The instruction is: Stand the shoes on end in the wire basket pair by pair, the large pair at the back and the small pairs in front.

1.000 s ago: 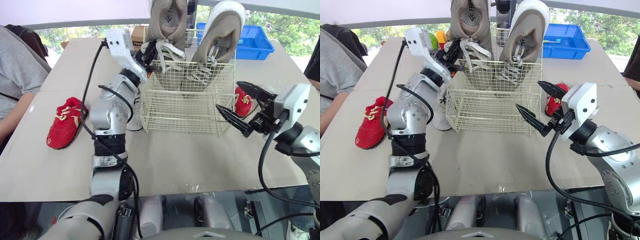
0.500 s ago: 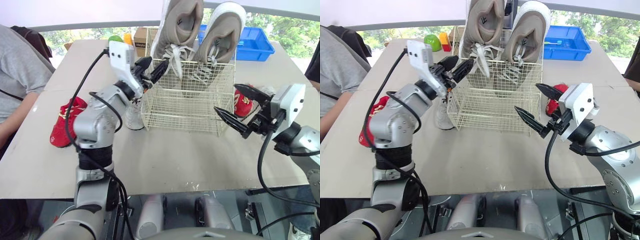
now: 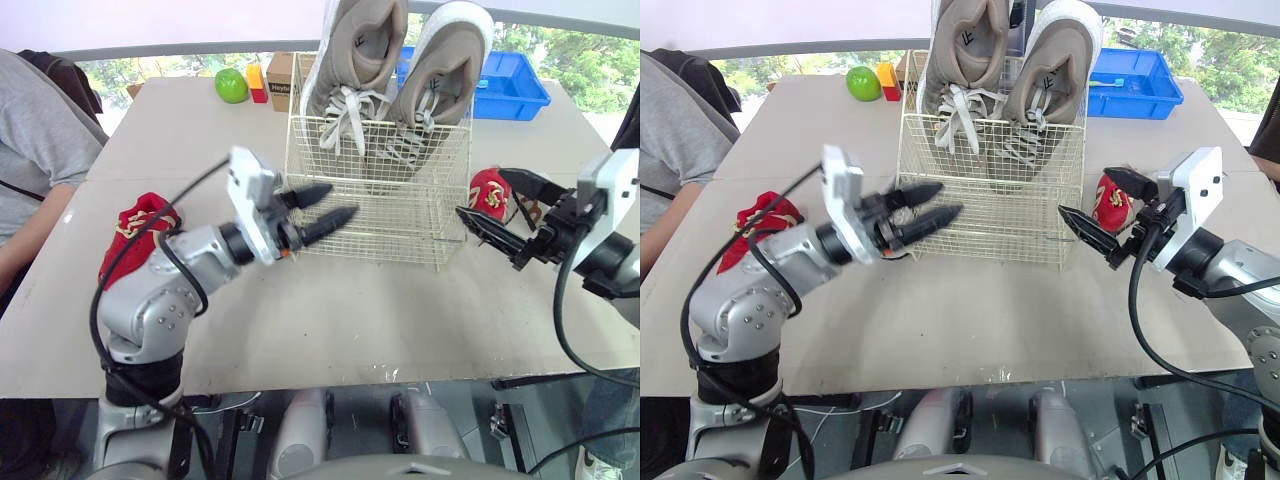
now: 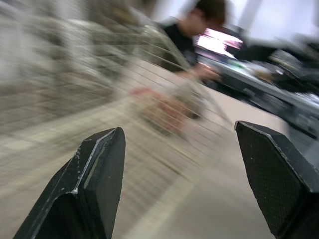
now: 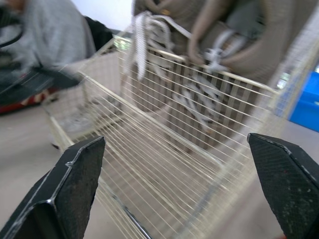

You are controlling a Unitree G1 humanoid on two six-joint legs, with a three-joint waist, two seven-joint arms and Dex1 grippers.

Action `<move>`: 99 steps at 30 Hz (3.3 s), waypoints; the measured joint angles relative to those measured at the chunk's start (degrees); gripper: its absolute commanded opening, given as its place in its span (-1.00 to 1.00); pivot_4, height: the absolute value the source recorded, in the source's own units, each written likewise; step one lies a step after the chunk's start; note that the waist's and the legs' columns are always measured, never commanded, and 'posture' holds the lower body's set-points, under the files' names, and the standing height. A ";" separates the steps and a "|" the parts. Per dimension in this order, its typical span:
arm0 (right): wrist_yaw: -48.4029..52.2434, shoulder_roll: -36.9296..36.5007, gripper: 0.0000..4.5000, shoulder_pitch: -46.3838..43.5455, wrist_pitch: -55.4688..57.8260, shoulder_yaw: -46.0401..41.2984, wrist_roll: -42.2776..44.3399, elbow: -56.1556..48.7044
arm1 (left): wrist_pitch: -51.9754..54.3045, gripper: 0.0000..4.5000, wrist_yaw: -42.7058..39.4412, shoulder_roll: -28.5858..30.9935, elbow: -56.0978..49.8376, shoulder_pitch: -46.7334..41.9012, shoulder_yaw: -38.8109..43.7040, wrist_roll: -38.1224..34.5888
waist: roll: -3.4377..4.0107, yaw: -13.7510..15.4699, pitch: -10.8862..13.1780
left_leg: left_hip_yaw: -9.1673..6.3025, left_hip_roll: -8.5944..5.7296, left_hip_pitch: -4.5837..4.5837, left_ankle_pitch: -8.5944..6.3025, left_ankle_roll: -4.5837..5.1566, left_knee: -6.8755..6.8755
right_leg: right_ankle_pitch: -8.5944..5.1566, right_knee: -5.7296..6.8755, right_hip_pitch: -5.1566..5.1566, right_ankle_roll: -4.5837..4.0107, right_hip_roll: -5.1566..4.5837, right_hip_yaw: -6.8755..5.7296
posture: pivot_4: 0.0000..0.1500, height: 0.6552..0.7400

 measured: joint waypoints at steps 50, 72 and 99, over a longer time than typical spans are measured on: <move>-4.50 14.08 -0.98 -50.59 6.07 26.99 -38.60 34.77 | -9.97 0.70 6.57 1.26 -15.25 15.70 6.07 -5.83 | 0.22 -1.78 0.22 | 0.13 -0.02 -0.06 -0.02 0.02 -0.73 | 0.04 -0.12 -0.54 0.07 0.01 0.36 | 1.00 1.00; 9.83 -1.41 0.70 -33.24 23.00 2.31 -24.24 16.63 | -8.02 0.70 1.72 3.26 -12.67 15.72 2.28 -10.98 | 0.20 -1.47 0.22 | 0.07 0.00 -0.06 -0.02 0.03 -0.80 | 0.01 -0.25 -0.50 0.03 0.05 0.31 | 1.00 1.00; -3.85 7.07 0.31 -16.66 5.60 3.42 -36.91 46.78 | -6.45 0.70 -3.04 10.27 -13.19 13.37 0.18 -15.17 | 0.25 -1.68 0.20 | 0.15 -0.06 0.04 -0.01 0.03 -0.77 | 0.04 -0.54 -0.27 0.07 0.13 0.43 | 1.00 1.00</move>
